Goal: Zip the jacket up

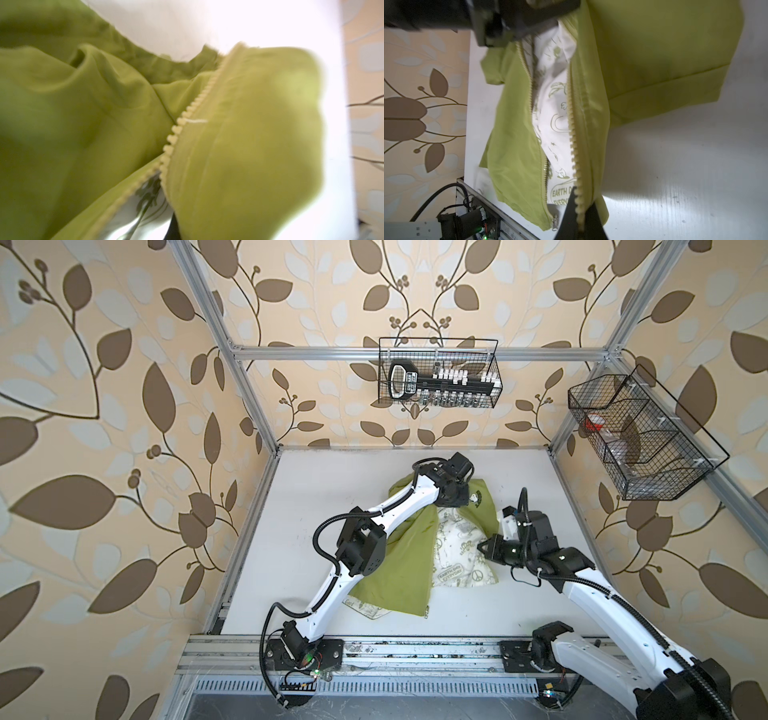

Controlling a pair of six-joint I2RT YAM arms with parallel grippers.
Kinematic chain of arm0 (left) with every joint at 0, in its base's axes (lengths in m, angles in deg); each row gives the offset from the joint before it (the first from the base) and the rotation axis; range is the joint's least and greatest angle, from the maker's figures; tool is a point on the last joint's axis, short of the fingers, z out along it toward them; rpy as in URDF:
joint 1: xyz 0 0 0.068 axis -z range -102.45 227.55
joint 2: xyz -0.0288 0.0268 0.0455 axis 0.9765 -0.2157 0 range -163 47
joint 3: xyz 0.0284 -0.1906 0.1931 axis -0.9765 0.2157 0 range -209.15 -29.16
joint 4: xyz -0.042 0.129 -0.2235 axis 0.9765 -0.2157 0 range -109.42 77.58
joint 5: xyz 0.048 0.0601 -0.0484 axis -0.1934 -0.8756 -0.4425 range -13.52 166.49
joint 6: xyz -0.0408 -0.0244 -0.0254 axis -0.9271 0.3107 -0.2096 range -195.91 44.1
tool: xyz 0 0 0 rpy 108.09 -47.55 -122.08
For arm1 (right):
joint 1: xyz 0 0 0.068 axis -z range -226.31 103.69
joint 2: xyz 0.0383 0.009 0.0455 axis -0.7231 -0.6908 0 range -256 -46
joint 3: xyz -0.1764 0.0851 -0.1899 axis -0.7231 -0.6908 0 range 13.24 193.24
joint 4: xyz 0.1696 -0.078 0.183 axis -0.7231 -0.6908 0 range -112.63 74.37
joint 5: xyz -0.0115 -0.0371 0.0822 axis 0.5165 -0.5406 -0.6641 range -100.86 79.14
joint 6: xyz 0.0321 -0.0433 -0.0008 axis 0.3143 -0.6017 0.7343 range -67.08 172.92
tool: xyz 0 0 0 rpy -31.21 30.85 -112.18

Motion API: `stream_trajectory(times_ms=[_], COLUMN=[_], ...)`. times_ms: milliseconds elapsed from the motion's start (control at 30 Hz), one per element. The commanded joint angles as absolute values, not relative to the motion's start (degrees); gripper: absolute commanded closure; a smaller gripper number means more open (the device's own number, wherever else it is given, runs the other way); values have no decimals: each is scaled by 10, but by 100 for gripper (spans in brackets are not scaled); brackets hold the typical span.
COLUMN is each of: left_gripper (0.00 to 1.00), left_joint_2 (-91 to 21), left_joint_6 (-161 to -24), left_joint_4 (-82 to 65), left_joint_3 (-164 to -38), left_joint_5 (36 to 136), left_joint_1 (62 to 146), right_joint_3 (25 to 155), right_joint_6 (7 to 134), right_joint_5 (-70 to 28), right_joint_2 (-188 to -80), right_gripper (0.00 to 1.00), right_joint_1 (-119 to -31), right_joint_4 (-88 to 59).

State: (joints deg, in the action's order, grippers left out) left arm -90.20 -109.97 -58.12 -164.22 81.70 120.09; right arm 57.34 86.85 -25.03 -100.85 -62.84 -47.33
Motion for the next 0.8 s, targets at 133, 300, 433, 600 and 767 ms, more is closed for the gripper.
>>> stream_trajectory(times_ms=[133,300,433,600,767], left_gripper=[100,100,100,100,100], left_joint_2=[-779,-741,-696,-678,-732], left_joint_6=[-1203,-1250,-1235,-1220,-1212], left_joint_4=[-401,-316,-291,-283,-302], left_joint_3=[-1641,-1593,-1519,-1418,-1435], left_joint_5=[851,872,875,860,855], left_joint_1=[1132,1108,1109,1101,1097], right_joint_3=[771,898,914,863,801], right_joint_6=[783,757,758,777,793], right_joint_5=[-111,-20,39,102,160], right_joint_2=[-1063,-1077,-1069,-1086,-1150], right_gripper=[100,100,100,100,100], right_joint_1=[-591,-591,-643,-723,-792], right_joint_4=[-662,-735,-762,-768,-754])
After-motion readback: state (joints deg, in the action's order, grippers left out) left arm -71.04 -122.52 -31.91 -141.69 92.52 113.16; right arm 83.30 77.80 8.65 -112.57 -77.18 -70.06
